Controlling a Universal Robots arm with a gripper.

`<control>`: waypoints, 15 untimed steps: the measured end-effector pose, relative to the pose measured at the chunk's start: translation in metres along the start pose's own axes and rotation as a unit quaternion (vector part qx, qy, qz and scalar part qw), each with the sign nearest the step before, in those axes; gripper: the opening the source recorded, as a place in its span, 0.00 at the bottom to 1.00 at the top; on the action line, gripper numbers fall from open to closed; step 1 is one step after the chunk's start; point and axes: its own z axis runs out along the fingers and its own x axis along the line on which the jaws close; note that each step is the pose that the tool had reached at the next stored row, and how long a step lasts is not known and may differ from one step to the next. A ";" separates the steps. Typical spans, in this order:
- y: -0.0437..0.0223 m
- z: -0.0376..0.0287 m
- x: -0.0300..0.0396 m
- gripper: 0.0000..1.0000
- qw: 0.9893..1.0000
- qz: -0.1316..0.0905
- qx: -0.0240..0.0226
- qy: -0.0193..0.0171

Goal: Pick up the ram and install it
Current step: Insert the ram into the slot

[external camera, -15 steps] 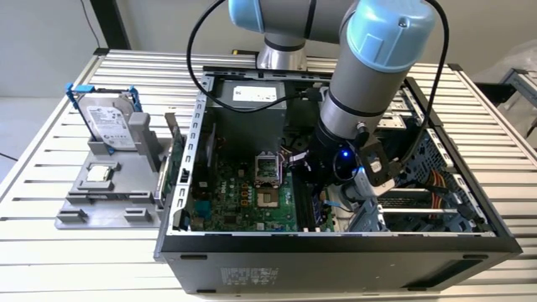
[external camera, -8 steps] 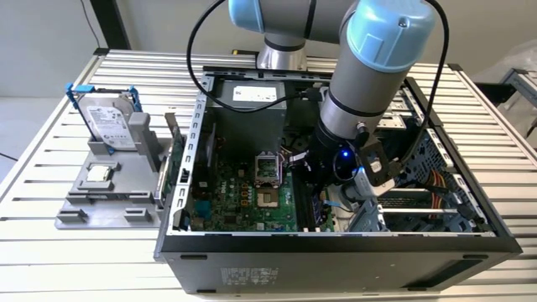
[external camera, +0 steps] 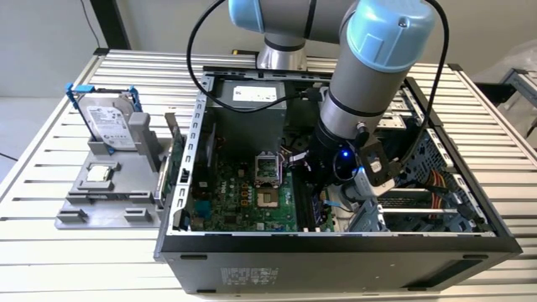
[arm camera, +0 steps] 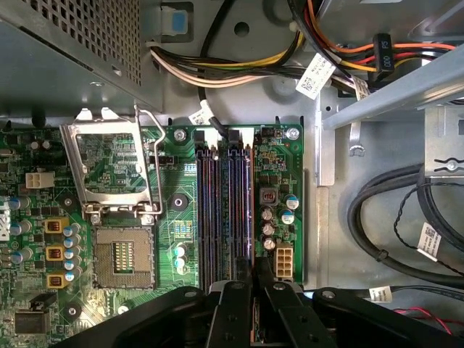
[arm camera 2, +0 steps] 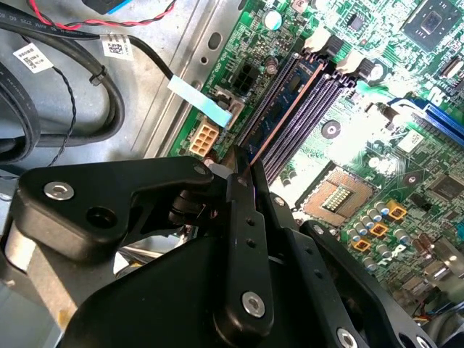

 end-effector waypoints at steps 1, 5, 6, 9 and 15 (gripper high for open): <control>0.0000 0.0000 0.0000 0.00 1.000 0.000 0.000 0.000; 0.0000 0.0006 0.0000 0.00 1.000 0.000 0.000 0.000; 0.0000 0.0012 0.0000 0.00 1.000 0.000 0.000 0.000; -0.0002 0.0025 0.0000 0.00 1.000 0.000 -0.001 0.000; -0.0001 0.0028 -0.0001 0.00 1.000 0.000 -0.002 0.000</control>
